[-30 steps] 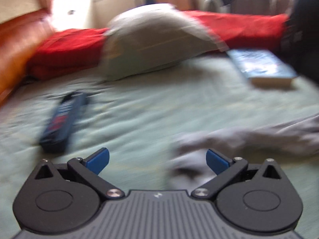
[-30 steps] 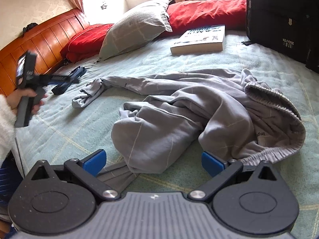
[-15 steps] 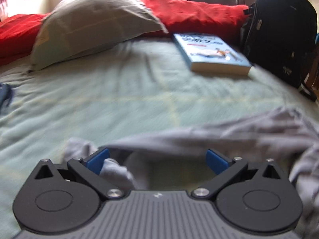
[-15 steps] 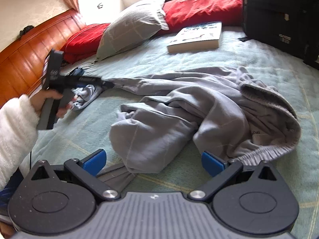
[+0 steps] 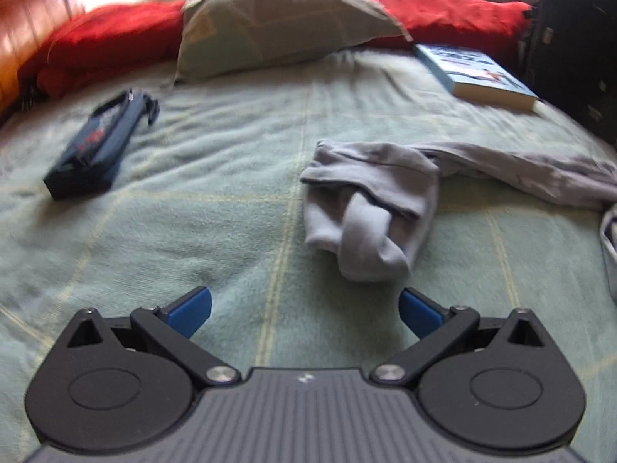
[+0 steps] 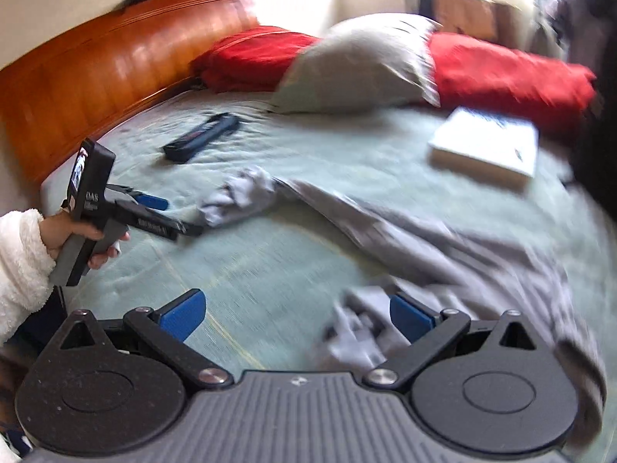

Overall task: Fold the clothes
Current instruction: 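Grasp the sleeve cuff with the right tool and lift it up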

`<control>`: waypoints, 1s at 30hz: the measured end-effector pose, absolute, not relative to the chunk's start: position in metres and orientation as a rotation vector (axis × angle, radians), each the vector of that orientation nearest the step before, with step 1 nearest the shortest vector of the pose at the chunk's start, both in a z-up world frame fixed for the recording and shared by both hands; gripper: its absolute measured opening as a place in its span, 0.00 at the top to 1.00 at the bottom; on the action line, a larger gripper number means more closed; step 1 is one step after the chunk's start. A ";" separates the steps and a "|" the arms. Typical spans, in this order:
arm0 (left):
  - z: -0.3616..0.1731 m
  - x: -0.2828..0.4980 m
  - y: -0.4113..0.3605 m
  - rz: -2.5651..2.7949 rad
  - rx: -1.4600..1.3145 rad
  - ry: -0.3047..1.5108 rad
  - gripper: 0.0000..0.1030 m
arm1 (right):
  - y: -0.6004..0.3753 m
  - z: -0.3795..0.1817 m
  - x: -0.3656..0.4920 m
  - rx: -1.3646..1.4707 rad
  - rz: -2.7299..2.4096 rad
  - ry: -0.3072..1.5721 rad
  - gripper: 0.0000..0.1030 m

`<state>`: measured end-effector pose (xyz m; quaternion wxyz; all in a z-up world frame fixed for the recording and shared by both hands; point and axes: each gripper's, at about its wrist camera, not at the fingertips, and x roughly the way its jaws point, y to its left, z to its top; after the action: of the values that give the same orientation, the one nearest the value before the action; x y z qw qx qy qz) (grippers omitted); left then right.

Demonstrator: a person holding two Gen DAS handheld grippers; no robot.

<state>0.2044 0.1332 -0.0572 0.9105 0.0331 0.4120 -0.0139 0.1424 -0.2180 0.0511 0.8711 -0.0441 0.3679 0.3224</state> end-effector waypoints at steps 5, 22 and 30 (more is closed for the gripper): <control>-0.047 0.179 0.140 -0.055 0.121 0.811 0.00 | -0.160 0.056 0.188 -0.093 0.809 0.789 0.00; -0.066 0.119 0.214 -0.055 0.119 0.815 0.00 | 0.007 -0.036 0.310 -0.149 0.758 0.930 0.00; -0.066 0.114 0.226 -0.048 0.086 0.798 0.00 | 0.022 -0.017 0.299 0.116 1.140 0.973 0.00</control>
<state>0.1142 0.2257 -0.0663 0.9203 0.0420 0.3883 -0.0234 0.2989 0.0219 -0.0171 0.7304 0.0526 0.4421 0.5180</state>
